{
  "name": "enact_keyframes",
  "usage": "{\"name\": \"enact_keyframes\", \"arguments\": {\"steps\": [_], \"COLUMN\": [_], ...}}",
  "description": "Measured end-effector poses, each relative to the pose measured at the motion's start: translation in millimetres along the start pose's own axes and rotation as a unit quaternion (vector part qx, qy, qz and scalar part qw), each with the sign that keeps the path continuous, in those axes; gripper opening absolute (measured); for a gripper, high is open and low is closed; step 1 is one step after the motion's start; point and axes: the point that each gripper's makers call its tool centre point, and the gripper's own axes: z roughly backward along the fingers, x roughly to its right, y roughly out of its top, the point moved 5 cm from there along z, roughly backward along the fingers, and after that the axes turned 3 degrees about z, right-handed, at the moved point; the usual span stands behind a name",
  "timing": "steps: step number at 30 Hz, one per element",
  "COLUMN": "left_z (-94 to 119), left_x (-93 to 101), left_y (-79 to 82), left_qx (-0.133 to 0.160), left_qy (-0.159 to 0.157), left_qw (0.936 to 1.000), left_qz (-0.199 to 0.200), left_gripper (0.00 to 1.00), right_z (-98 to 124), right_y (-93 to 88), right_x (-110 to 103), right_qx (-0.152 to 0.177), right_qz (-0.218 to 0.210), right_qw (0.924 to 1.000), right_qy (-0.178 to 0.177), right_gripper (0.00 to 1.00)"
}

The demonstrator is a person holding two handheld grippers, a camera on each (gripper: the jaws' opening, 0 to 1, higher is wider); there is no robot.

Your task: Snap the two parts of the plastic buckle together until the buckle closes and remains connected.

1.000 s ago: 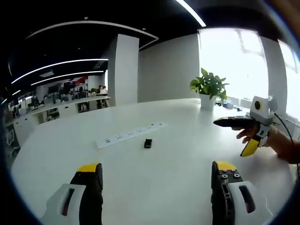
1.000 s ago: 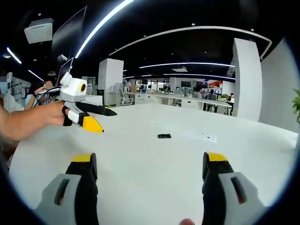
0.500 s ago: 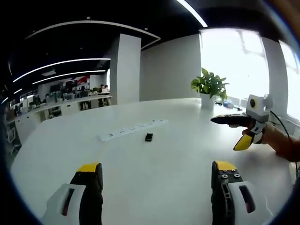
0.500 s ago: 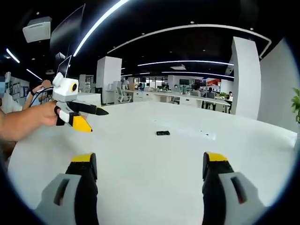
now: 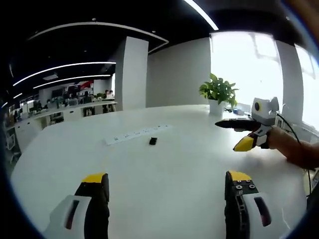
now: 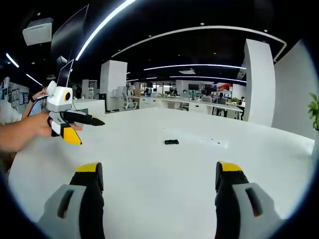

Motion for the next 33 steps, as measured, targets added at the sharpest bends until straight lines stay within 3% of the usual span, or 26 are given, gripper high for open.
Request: {"name": "enact_keyframes", "arguments": {"steps": [7, 9, 14, 33], "left_z": [8, 8, 8, 21], "left_x": [4.7, 4.7, 5.8, 15.5], "left_y": [-9.1, -8.8, -8.8, -10.6], "left_qx": [-0.007, -0.002, -0.001, 0.018], "left_qy": [0.003, -0.005, -0.003, -0.017], "left_qw": [0.9999, 1.0, 0.9999, 0.9997], "left_qz": [-0.014, -0.007, -0.011, -0.006], "left_gripper": [0.95, 0.99, 0.97, 0.99], "right_z": [4, 8, 15, 49], "right_y": [5.3, 4.4, -0.6, -3.2], "right_x": [-2, -4, -5, -27], "right_qx": [-0.002, 0.002, -0.009, 0.004], "right_qz": [0.002, 0.0, 0.005, 0.004], "right_qw": [1.0, 1.0, 0.9999, 0.9999], "right_qy": [-0.006, -0.008, -0.01, -0.014], "right_gripper": [0.95, 0.95, 0.96, 0.96]}}
